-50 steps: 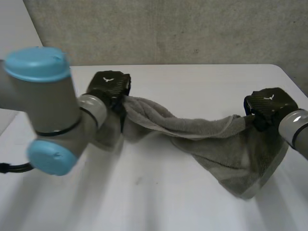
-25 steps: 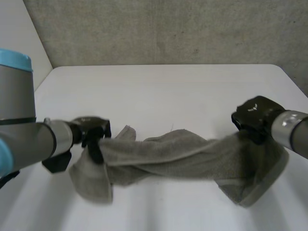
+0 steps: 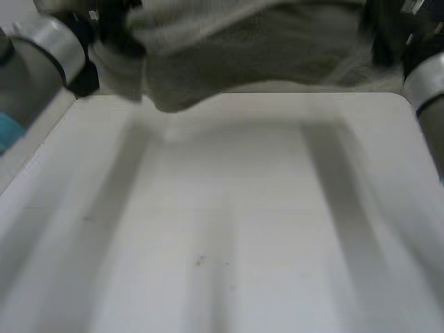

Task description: Fold the towel.

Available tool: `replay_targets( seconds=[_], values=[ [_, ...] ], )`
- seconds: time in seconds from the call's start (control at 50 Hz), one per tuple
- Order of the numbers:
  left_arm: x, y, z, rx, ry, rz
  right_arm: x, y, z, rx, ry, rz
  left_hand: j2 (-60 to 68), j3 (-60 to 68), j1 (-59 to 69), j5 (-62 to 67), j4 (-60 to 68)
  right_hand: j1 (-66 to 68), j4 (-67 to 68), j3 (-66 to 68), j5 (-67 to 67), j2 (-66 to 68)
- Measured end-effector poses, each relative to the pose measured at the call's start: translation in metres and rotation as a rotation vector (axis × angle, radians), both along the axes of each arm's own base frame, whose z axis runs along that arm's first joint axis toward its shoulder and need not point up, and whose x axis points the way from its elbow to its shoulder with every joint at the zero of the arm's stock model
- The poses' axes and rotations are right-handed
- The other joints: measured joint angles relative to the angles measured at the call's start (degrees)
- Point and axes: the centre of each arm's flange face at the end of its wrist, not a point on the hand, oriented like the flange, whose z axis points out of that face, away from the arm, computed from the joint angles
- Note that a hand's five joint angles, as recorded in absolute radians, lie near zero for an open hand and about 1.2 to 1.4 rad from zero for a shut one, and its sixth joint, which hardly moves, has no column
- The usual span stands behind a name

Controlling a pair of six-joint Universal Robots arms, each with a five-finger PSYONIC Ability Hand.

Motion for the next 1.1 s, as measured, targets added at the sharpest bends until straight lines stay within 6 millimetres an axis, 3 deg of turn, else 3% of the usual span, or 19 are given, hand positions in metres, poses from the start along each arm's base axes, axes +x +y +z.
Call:
replay_targets(
  seconds=[0.02, 0.1, 0.16, 0.2, 0.28, 0.34, 0.38, 0.42, 0.46, 0.56, 0.72, 0.88, 1.0, 1.1],
  values=[
    [0.0, 0.001, -0.006, 0.021, -0.008, -0.001, 0.0, 0.001, -0.008, 0.032, 0.016, 0.005, 0.0, 0.01, 0.0, 0.0, 0.0, 0.0, 0.0, 0.0, 0.0, 0.0],
    [0.004, 0.013, -0.081, 0.248, -0.123, -0.014, 0.001, 0.015, -0.072, 0.289, 0.157, 0.048, 0.01, 0.01, 0.0, 0.0, 0.0, 0.0, 0.0, 0.0, 0.0, 0.0],
    [0.007, 0.024, -0.122, 0.361, -0.204, -0.023, 0.0, 0.024, -0.11, 0.427, 0.244, 0.068, 0.01, 0.01, 0.0, 0.0, 0.0, 0.0, 0.0, 0.0, 0.0, 0.0],
    [0.012, 0.037, -0.156, 0.45, -0.279, -0.035, -0.002, 0.035, -0.147, 0.554, 0.33, 0.085, 0.01, 0.02, 0.0, 0.0, 0.0, 0.0, 0.0, 0.0, 0.01, 0.0],
    [0.019, 0.057, -0.199, 0.553, -0.379, -0.057, -0.007, 0.049, -0.185, 0.683, 0.419, 0.103, 0.01, 0.02, 0.0, 0.0, 0.0, 0.0, 0.0, 0.0, 0.01, 0.0],
    [0.02, 0.06, -0.205, 0.566, -0.393, -0.061, -0.009, 0.053, -0.193, 0.712, 0.438, 0.107, 0.01, 0.02, 0.0, 0.0, 0.0, 0.0, 0.0, 0.0, 0.01, 0.0],
    [0.025, 0.073, -0.222, 0.609, -0.434, -0.072, -0.015, 0.065, -0.207, 0.777, 0.477, 0.111, 0.01, 0.02, 0.0, 0.0, 0.0, 0.0, 0.0, 0.0, 0.01, 0.0],
    [0.027, 0.077, -0.223, 0.612, -0.438, -0.071, -0.017, 0.071, -0.206, 0.796, 0.485, 0.113, 0.01, 0.02, 0.0, 0.0, 0.0, -4.22, -2.98, -3.83, -2.4, -3.66],
    [0.029, 0.079, -0.22, 0.607, -0.435, -0.067, -0.019, 0.077, -0.201, 0.808, 0.485, 0.117, 0.01, 0.02, 0.0, 0.0, 0.0, -19.69, -16.54, -17.19, -15.71, -17.3],
    [0.035, 0.083, -0.206, 0.578, -0.418, -0.052, -0.022, 0.087, -0.182, 0.799, 0.461, 0.118, 0.01, 0.02, 0.0, 0.0, 0.0, -38.96, -33.76, -33.51, -33.24, -33.66],
    [0.037, 0.091, -0.191, 0.543, -0.403, -0.047, -0.029, 0.086, -0.137, 0.698, 0.352, 0.07, 0.01, 0.02, 0.0, 0.0, 0.0, -46.57, -40.35, -40.22, -40.02, -40.04],
    [0.04, 0.098, -0.184, 0.526, -0.398, -0.046, -0.028, 0.074, -0.11, 0.615, 0.298, 0.062, 0.01, 0.02, 0.0, 0.0, 0.0, -46.95, -40.65, -40.61, -40.44, -40.47],
    [0.041, 0.1, -0.184, 0.529, -0.399, -0.046, -0.022, 0.062, -0.11, 0.637, 0.305, 0.093, 0.01, 0.02, 0.0, 0.0, 0.0, -48.83, -42.26, -42.13, -41.87, -42.06],
    [0.041, 0.1, -0.184, 0.526, -0.398, -0.044, -0.014, 0.048, -0.126, 0.732, 0.327, 0.131, 0.01, 0.02, 0.0, 0.0, 0.0, -50.12, -43.45, -43.26, -43.14, -43.22]
  ],
)
